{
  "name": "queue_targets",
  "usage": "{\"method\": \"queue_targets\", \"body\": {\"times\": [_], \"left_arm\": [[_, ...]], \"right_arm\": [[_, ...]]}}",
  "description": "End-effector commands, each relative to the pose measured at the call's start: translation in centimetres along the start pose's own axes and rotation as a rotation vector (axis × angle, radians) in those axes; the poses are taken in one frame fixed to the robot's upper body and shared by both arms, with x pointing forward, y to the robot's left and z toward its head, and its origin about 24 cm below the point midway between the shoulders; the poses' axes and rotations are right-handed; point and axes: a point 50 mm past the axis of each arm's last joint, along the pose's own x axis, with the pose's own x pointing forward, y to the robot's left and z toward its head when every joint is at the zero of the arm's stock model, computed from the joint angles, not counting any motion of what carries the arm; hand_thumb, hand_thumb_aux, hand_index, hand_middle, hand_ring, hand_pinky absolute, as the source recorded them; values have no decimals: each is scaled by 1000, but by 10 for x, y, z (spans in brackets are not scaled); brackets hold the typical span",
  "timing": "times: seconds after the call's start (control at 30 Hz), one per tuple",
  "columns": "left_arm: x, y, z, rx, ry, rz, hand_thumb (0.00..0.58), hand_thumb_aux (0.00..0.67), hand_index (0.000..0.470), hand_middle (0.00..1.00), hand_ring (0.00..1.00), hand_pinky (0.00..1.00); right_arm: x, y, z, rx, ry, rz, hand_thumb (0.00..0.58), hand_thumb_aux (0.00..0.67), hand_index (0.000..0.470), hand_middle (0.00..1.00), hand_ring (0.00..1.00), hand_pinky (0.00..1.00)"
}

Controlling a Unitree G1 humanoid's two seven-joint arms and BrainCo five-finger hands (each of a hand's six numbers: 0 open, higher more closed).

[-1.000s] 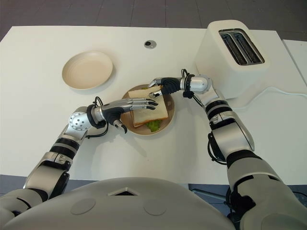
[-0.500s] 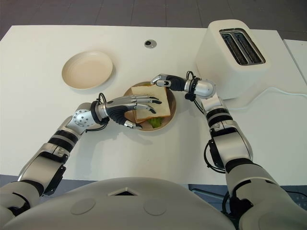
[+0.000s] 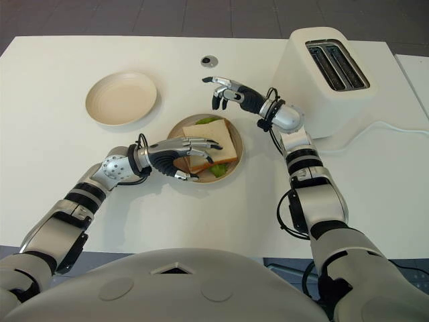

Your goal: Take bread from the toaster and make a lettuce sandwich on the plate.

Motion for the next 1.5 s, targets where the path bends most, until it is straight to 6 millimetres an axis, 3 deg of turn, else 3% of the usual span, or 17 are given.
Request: {"method": "queue_targets", "body": {"times": [0.03, 0.1, 0.13, 0.17, 0.2, 0.27, 0.3, 0.33, 0.37, 0.4, 0.53, 0.63, 0.8, 1.0, 1.17, 1.33, 1.5], "left_arm": [[-13, -35, -11, -71, 120, -174, 355, 252, 177, 0, 0, 0], [-12, -30, -12, -60, 124, -143, 313, 215, 151, 0, 0, 0], [-11, -26, -12, -50, 119, -115, 220, 142, 100, 0, 0, 0], [-8, -16, -10, -35, 102, -41, 187, 118, 83, 0, 0, 0], [-5, -2, -6, -21, 62, 66, 349, 247, 173, 0, 0, 0], [-2, 23, 9, -30, -73, 253, 552, 523, 367, 0, 0, 0], [-2, 29, 21, -52, -158, 300, 580, 670, 470, 106, 106, 106], [-4, 33, 32, -84, -236, 330, 580, 670, 470, 314, 314, 314], [-7, 37, 41, -121, -302, 350, 580, 670, 470, 533, 533, 533], [-11, 39, 49, -162, -360, 360, 580, 670, 470, 1000, 1000, 1000], [-26, 43, 67, -316, -519, 310, 580, 670, 470, 1000, 1000, 1000], [-36, 15, 69, -368, -509, 43, 580, 670, 470, 1000, 1000, 1000], [-51, -17, 43, -409, -308, -235, 580, 670, 470, 1000, 1000, 1000], [-56, -40, 13, -400, -58, -356, 580, 670, 470, 1000, 1000, 1000], [-42, -31, -16, -319, 130, -248, 580, 670, 470, 1000, 1000, 1000], [-18, 9, -39, -169, 258, 81, 580, 670, 470, 1000, 1000, 1000], [-8, 30, -54, -60, 369, 300, 580, 670, 470, 1000, 1000, 1000]], "right_arm": [[1, -9, -4, -33, 51, -63, 0, 0, 0, 459, 459, 459], [1, -13, -3, -31, 46, -104, 0, 0, 0, 459, 459, 459], [1, -16, -2, -28, 37, -131, 0, 0, 0, 459, 459, 459], [1, -19, 1, -9, 10, -159, 0, 0, 0, 459, 459, 459], [-1, -19, 4, 28, -35, -170, 0, 0, 0, 459, 459, 459], [-6, -14, 15, 138, -164, -129, 0, 0, 0, 498, 498, 498], [-12, -10, 21, 200, -237, -83, 205, 131, 92, 671, 671, 671], [-18, -8, 26, 250, -296, -41, 501, 423, 297, 1000, 1000, 1000], [-24, -6, 31, 287, -341, 0, 578, 633, 444, 1000, 1000, 1000], [-30, -3, 36, 320, -377, 47, 580, 670, 470, 1000, 1000, 1000], [-55, 20, 45, 410, -416, 308, 580, 670, 470, 1000, 1000, 1000], [-80, 56, 35, 403, -290, 607, 580, 670, 470, 1000, 1000, 1000], [-102, 95, 7, 367, -34, 880, 580, 670, 470, 1000, 1000, 1000], [-111, 108, -12, 311, 152, 1037, 580, 670, 470, 1000, 1000, 1000], [-104, 112, -23, 256, 206, 979, 580, 670, 470, 1000, 1000, 1000], [-67, 88, -39, 152, 245, 607, 580, 670, 470, 1000, 1000, 1000], [-41, 69, -41, 107, 213, 316, 580, 670, 470, 1000, 1000, 1000]]}}
